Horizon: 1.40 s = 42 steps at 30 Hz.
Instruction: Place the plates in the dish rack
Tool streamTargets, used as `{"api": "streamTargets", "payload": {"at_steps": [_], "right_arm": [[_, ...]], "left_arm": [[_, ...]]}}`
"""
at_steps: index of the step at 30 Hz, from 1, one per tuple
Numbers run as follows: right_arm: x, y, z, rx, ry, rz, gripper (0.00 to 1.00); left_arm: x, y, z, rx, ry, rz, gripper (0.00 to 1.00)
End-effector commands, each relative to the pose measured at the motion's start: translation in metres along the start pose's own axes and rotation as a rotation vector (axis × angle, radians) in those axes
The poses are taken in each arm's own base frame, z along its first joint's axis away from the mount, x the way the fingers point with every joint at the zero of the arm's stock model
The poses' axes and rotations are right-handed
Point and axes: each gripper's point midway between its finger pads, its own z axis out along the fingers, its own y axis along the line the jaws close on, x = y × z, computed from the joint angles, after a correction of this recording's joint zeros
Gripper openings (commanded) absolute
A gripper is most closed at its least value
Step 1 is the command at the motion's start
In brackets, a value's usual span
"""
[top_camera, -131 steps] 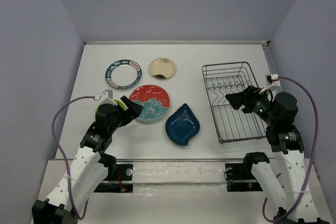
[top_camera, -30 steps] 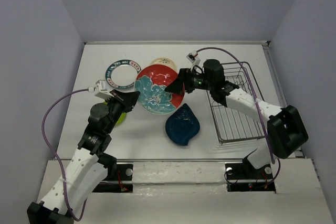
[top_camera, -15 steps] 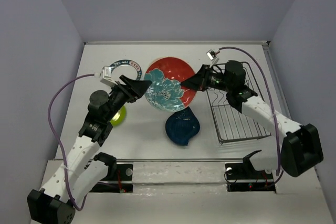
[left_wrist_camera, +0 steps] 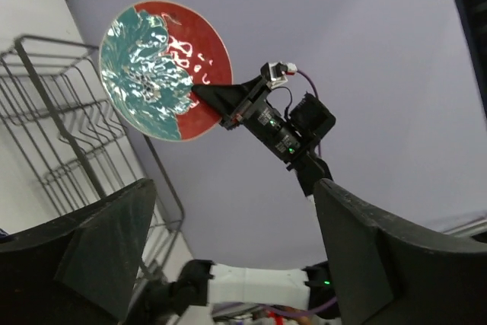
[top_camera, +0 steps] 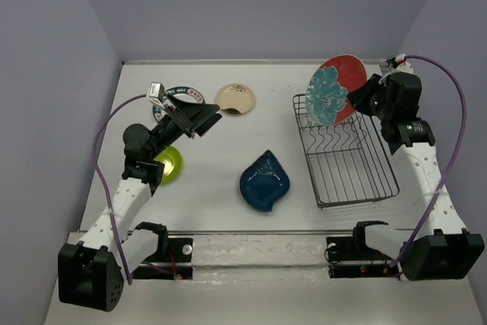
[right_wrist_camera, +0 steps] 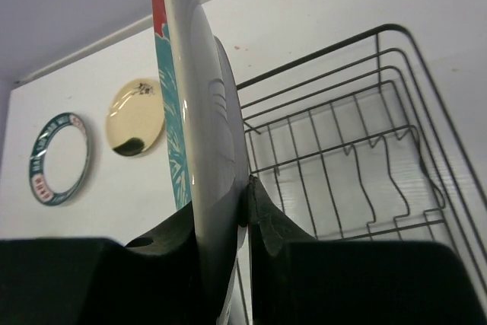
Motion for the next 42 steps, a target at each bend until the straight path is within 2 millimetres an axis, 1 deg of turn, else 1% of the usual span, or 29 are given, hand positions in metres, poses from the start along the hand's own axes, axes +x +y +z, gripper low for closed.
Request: {"api": "streamTargets", "payload": {"at_steps": [1, 2, 3, 5, 6, 7, 8, 9, 10, 11, 12, 13, 14, 15, 16, 17, 18, 19, 20, 21, 24, 27, 28, 29, 30, 33, 36, 42], "right_arm": [[-0.086, 0.011, -0.035, 0.085, -0.282, -0.101, 0.07], [-0.091, 0.007, -0.038, 0.113, -0.299, -0.116, 0.07], [-0.098, -0.003, -0.041, 0.176, -0.326, -0.123, 0.07], [-0.110, -0.011, -0.050, 0.240, -0.367, -0.147, 0.07], [-0.115, -0.015, -0.053, 0.270, -0.378, -0.176, 0.07], [-0.119, -0.021, -0.057, 0.313, -0.392, -0.187, 0.07], [-0.123, -0.024, -0.062, 0.335, -0.404, -0.211, 0.07], [-0.127, -0.031, -0.067, 0.383, -0.422, -0.217, 0.07], [-0.128, -0.034, -0.067, 0.402, -0.422, -0.230, 0.07], [-0.127, -0.039, -0.066, 0.426, -0.413, -0.270, 0.07], [-0.128, -0.043, -0.066, 0.447, -0.412, -0.290, 0.07], [-0.130, -0.050, -0.065, 0.488, -0.406, -0.339, 0.07], [-0.127, -0.054, -0.062, 0.502, -0.398, -0.365, 0.07], [-0.132, -0.053, -0.061, 0.504, -0.420, -0.385, 0.07], [-0.132, -0.052, -0.059, 0.491, -0.418, -0.409, 0.07], [-0.133, -0.051, -0.059, 0.486, -0.410, -0.480, 0.07], [-0.138, -0.048, -0.058, 0.474, -0.436, -0.509, 0.07], [-0.133, -0.048, -0.054, 0.459, -0.421, -0.541, 0.07], [-0.133, -0.049, -0.054, 0.459, -0.410, -0.603, 0.07], [-0.134, -0.050, -0.054, 0.467, -0.416, -0.625, 0.07], [-0.131, -0.054, -0.050, 0.477, -0.391, -0.677, 0.07], [-0.124, -0.057, -0.043, 0.473, -0.368, -0.684, 0.07], [-0.121, -0.058, -0.041, 0.467, -0.358, -0.691, 0.07], [-0.116, -0.066, -0.036, 0.487, -0.335, -0.697, 0.07], [-0.114, -0.070, -0.034, 0.497, -0.323, -0.700, 0.07], [-0.102, -0.076, -0.021, 0.496, -0.287, -0.688, 0.07], [-0.092, -0.079, -0.010, 0.474, -0.261, -0.666, 0.07], [-0.077, -0.088, 0.001, 0.481, -0.219, -0.659, 0.07]], "left_arm": [[0.015, -0.040, -0.012, 0.167, 0.097, -0.026, 0.86], [0.015, -0.041, -0.013, 0.169, 0.100, -0.018, 0.83], [0.015, -0.041, -0.013, 0.170, 0.098, 0.001, 0.72], [0.016, -0.038, -0.014, 0.159, 0.095, 0.025, 0.57], [0.017, -0.039, -0.015, 0.159, 0.095, 0.047, 0.43], [0.018, -0.033, -0.015, 0.143, 0.091, 0.086, 0.35], [0.019, -0.033, -0.018, 0.143, 0.091, 0.118, 0.25], [0.021, -0.030, -0.018, 0.135, 0.096, 0.146, 0.17], [0.025, -0.020, -0.019, 0.106, 0.121, 0.197, 0.17], [0.027, -0.018, -0.018, 0.101, 0.135, 0.228, 0.18], [0.029, -0.014, -0.019, 0.095, 0.153, 0.256, 0.30], [0.036, -0.005, -0.020, 0.087, 0.193, 0.291, 0.38], [0.039, -0.003, -0.022, 0.090, 0.215, 0.310, 0.56], [0.042, 0.000, -0.024, 0.091, 0.229, 0.330, 0.64], [0.045, 0.007, -0.025, 0.080, 0.250, 0.360, 0.72], [0.048, 0.011, -0.027, 0.075, 0.258, 0.373, 0.81], [0.049, 0.016, -0.028, 0.069, 0.263, 0.389, 0.87], [0.052, 0.022, -0.029, 0.053, 0.275, 0.384, 0.90], [0.055, 0.024, -0.032, 0.050, 0.284, 0.382, 0.92], [0.055, 0.023, -0.033, 0.057, 0.286, 0.395, 0.95], [0.057, 0.019, -0.036, 0.069, 0.285, 0.415, 0.99], [0.058, 0.015, -0.036, 0.080, 0.287, 0.427, 0.99], [0.058, 0.015, -0.036, 0.078, 0.288, 0.428, 0.99], [0.058, 0.015, -0.036, 0.076, 0.287, 0.428, 0.99], [0.058, 0.015, -0.036, 0.075, 0.283, 0.430, 0.99], [0.057, 0.019, -0.035, 0.059, 0.280, 0.435, 0.99], [0.056, 0.021, -0.035, 0.048, 0.276, 0.433, 0.99], [0.055, 0.025, -0.034, 0.036, 0.269, 0.432, 0.99]]}}
